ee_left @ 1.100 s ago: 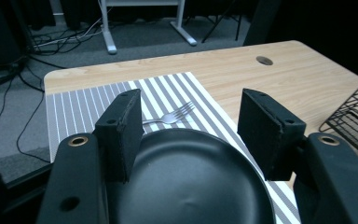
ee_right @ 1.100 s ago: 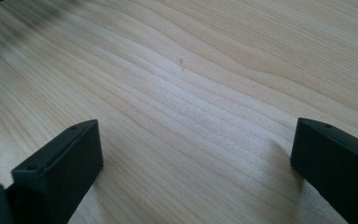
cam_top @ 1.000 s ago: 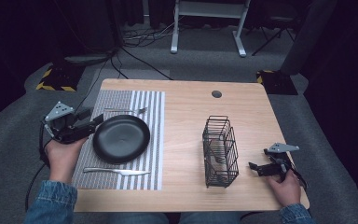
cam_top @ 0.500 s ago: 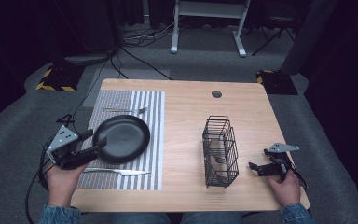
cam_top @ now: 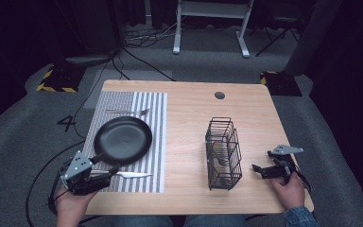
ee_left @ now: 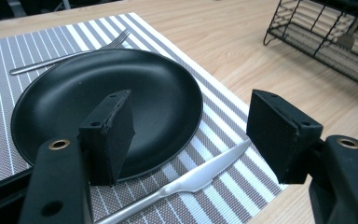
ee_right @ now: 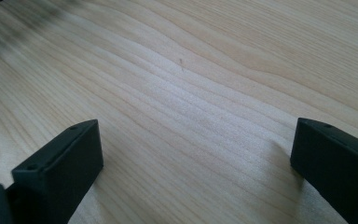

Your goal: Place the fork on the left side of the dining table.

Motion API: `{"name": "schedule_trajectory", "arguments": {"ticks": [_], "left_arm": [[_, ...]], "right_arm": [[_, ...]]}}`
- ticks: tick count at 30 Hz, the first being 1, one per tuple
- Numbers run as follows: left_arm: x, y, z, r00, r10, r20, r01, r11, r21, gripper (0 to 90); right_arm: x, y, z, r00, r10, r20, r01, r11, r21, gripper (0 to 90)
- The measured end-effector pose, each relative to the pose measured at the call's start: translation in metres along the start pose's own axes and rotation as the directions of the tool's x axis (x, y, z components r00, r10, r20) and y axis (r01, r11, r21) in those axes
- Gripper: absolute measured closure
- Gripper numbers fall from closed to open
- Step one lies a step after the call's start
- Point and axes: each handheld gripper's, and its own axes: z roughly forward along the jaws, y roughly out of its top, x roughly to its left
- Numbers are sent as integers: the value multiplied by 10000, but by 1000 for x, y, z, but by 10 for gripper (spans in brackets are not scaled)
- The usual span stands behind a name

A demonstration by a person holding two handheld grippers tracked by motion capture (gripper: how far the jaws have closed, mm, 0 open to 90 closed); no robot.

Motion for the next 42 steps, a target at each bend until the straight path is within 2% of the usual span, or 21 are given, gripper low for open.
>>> {"name": "schedule_trajectory", "arguments": {"ticks": [3, 8, 12, 15, 21, 26, 29, 32, 35, 36, 38, 42], "left_arm": [[-3, -10, 7, 9992, -279, 295, 274, 9995, 154, 321], [-11, -22, 17, 9993, 139, 358, -163, 9975, 687, 320], [-15, -28, 22, 9981, 73, 615, -129, 9957, 921, 319], [-19, -31, 27, 9962, 240, 833, -342, 9919, 1227, 320], [-25, -38, 37, 9938, 415, 1036, -607, 9799, 1899, 322], [-28, -44, 44, 9905, 172, 1368, -488, 9716, 2314, 319], [-30, -48, 49, 9895, 322, 1410, -699, 9597, 2720, 321], [-34, -51, 54, 9860, 441, 1606, -907, 9509, 2958, 322], [-37, -54, 59, 9824, 683, 1736, -1224, 9382, 3237, 323], [-39, -55, 60, 9815, 838, 1722, -1355, 9395, 3148, 316], [-40, -55, 60, 9788, 1091, 1731, -1601, 9353, 3155, 321], [-43, -56, 60, 9769, 1356, 1652, -1824, 9319, 3135, 320]], "right_arm": [[0, 0, 0, 10000, 2, 1, -2, 10000, 1, 23], [0, 0, 0, 10000, 2, 0, -2, 10000, 3, 23], [0, 0, 0, 10000, 2, -1, -2, 10000, 3, 23], [0, 0, 0, 10000, 4, -1, -4, 10000, 1, 23], [0, 0, 0, 10000, 2, 0, -2, 10000, 2, 23], [0, 0, 0, 10000, 3, 0, -3, 10000, 1, 23], [0, 0, 0, 10000, 3, 0, -3, 10000, 2, 23], [0, 0, 0, 10000, 2, -1, -2, 10000, 2, 23], [0, 0, 0, 10000, 3, -1, -3, 10000, 4, 23], [0, 0, 0, 10000, 1, 0, -1, 10000, 1, 23], [0, 0, 0, 10000, -2, 2, 2, 10000, 4, 23], [0, 0, 0, 10000, 2, 0, -2, 10000, 2, 23]]}}
